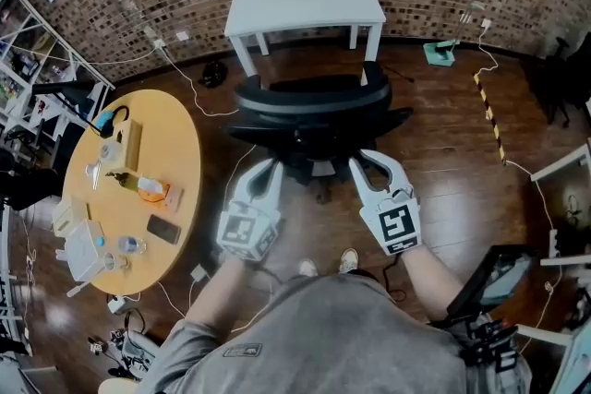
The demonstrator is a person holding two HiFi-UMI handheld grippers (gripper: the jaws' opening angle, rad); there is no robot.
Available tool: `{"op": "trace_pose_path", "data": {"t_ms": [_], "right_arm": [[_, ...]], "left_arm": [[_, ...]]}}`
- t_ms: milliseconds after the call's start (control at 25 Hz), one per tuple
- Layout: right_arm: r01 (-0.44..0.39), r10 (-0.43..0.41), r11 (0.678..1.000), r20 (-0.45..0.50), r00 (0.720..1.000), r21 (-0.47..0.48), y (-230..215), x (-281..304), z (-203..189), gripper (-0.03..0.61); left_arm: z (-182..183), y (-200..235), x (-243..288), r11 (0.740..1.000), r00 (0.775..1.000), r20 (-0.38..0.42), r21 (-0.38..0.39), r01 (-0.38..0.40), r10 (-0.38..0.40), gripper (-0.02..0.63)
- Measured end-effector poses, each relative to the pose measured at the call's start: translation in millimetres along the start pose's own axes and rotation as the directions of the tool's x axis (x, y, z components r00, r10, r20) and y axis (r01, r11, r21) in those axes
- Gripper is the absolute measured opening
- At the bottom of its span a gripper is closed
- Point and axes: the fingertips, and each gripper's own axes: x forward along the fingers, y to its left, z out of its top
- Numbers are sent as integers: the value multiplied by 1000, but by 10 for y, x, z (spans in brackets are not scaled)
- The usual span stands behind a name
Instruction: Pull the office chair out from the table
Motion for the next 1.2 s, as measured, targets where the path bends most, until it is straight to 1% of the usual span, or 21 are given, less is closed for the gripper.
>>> {"op": "trace_pose_path", "data": {"t_ms": [200,320,520,720,1000,1200], "right_arm": [[-2,3,999,-31,1000,42,353,-112,-75,32],[11,-6,997,-64,998,74,507,-145,-127,15],[12,-5,996,-82,997,92,649,-222,-144,14],[-8,15,994,-68,998,110,689,-346,-149,14],[-28,37,988,-59,998,153,615,-439,-202,14],[-44,52,987,-47,998,153,619,-484,-191,12]], "left_arm": [[-164,-140,-247,999,998,-48,-22,42,-43,2],[-218,-192,-354,997,996,-57,-38,70,-72,2],[-299,-273,-449,994,993,-72,-61,87,-91,2],[-296,-413,-503,995,995,-60,-57,77,-80,2],[-301,-537,-506,999,997,-64,-41,32,-35,2],[-279,-595,-492,1000,998,-54,-19,22,-24,2]]}}
